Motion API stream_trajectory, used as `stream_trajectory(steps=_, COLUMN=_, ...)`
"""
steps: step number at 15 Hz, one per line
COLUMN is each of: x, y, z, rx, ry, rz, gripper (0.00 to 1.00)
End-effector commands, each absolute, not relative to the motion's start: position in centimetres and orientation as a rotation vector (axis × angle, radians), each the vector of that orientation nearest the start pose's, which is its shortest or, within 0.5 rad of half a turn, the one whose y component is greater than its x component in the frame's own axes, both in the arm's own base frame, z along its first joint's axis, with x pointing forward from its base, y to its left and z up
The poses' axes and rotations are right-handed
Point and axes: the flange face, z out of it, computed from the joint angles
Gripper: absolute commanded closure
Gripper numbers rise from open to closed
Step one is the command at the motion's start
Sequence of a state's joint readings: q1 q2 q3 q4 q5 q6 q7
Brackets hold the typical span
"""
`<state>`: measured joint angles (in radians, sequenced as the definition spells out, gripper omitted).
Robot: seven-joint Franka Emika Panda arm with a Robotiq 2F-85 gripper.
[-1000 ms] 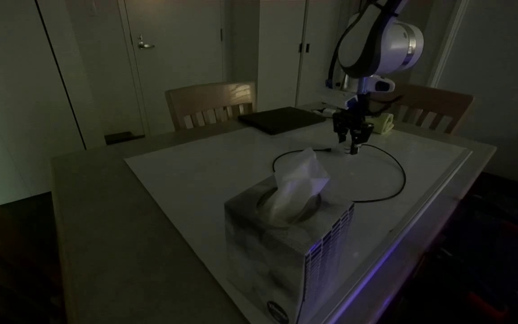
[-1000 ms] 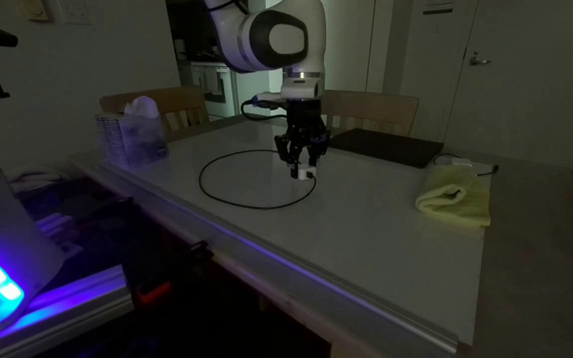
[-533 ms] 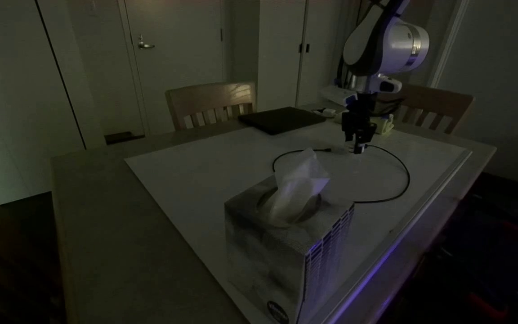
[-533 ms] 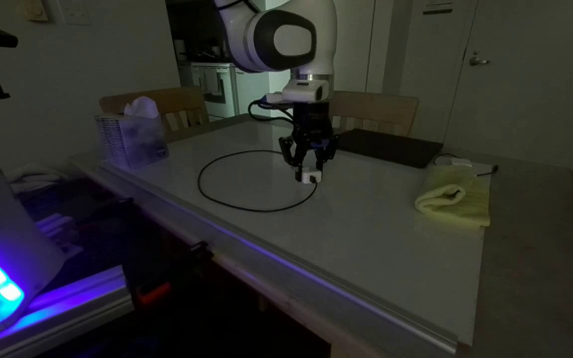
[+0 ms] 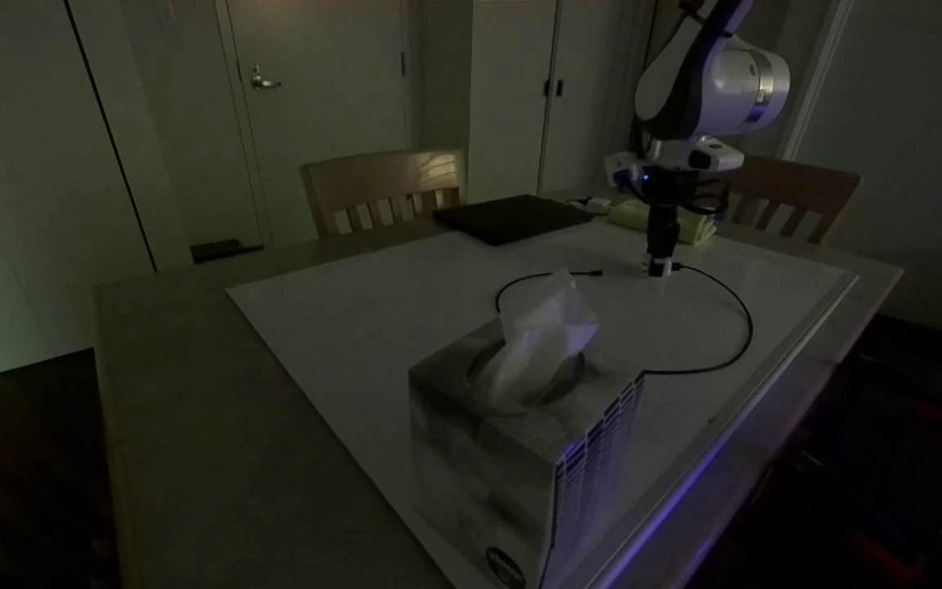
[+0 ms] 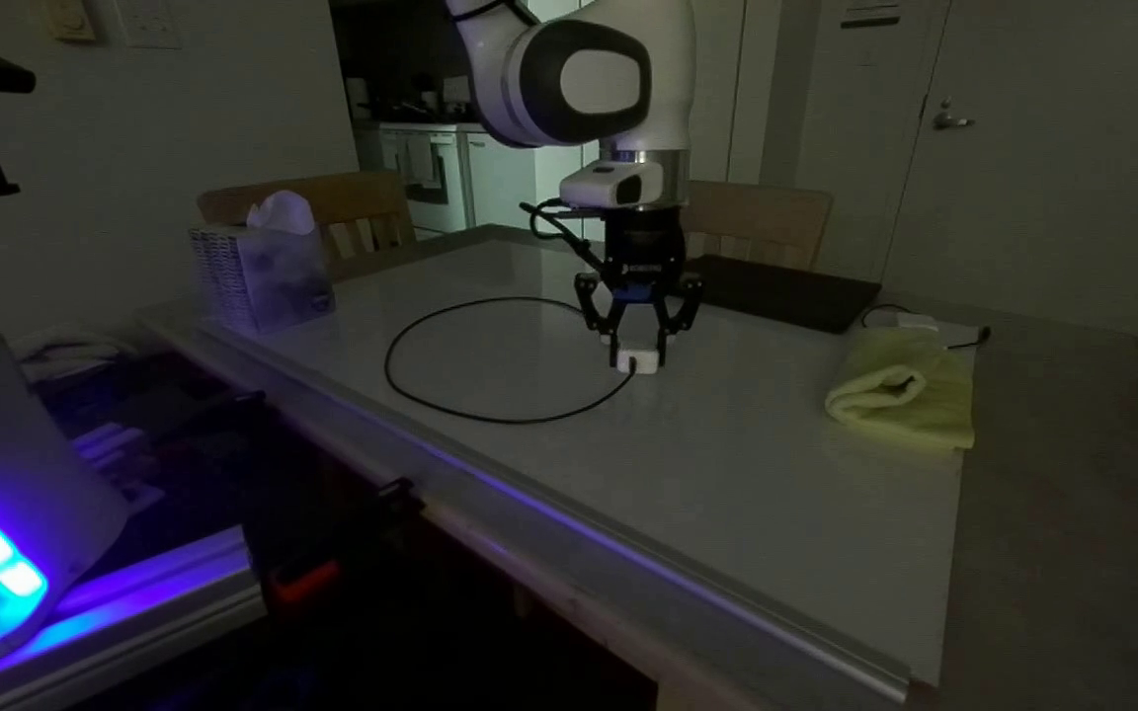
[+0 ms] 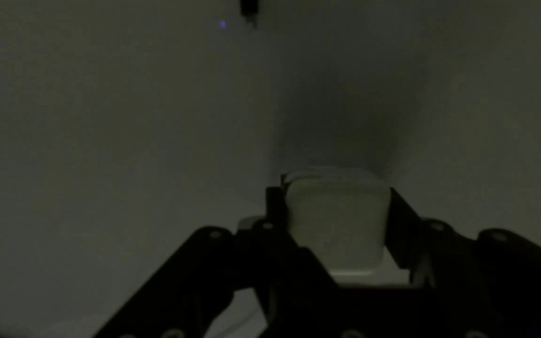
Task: Straighten the cable
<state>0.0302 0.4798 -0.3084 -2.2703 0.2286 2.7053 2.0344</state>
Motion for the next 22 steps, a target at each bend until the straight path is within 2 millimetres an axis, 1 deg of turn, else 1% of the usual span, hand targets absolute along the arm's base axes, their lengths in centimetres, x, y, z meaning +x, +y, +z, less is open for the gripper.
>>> stream_trajectory(steps=1, x=48.8, y=-20.4, z=14.7, rx=-0.708, ry=3.074, rz=-0.045, gripper=0.73)
stream_trajectory(steps=4, x=46.9, y=-24.1, z=14.6, rx=-0.44, ry=3.11, rz=0.002, gripper=0.73)
stream_trajectory(steps=5, x=46.7, y=-24.8, z=14.7, rx=-0.351, ry=3.113, rz=0.009, gripper=0.73)
stream_trajectory(steps=6, x=46.7, y=-25.1, z=14.9, rx=-0.261, ry=3.115, rz=0.016, gripper=0.73)
stream_trajectory(steps=7, x=46.7, y=-24.6, z=15.1, rx=-0.402, ry=3.117, rz=0.006, gripper=0.48)
stream_trajectory(steps=8, x=46.4, y=-25.1, z=15.1, rx=-0.344, ry=3.121, rz=0.009, gripper=0.48)
stream_trajectory(steps=10, x=46.3, y=-25.3, z=15.1, rx=-0.301, ry=3.125, rz=0.01, gripper=0.48)
stream_trajectory(steps=11, x=46.6, y=-25.0, z=15.0, rx=-0.259, ry=3.128, rz=0.029, gripper=0.73)
stream_trajectory(steps=14, x=46.6, y=-25.9, z=15.1, rx=0.067, ry=3.123, rz=0.015, gripper=0.73)
stream_trajectory(steps=17, x=46.1, y=-26.7, z=15.7, rx=0.324, ry=3.08, rz=-0.005, gripper=0.73)
stream_trajectory(steps=20, x=44.9, y=-27.9, z=16.0, rx=0.567, ry=3.018, rz=-0.042, gripper=0.73)
stream_trajectory(steps=21, x=43.9, y=-28.9, z=15.9, rx=0.643, ry=2.992, rz=-0.063, gripper=0.73)
stream_trajectory(steps=22, x=43.3, y=-29.5, z=15.9, rx=0.725, ry=2.964, rz=-0.067, gripper=0.73)
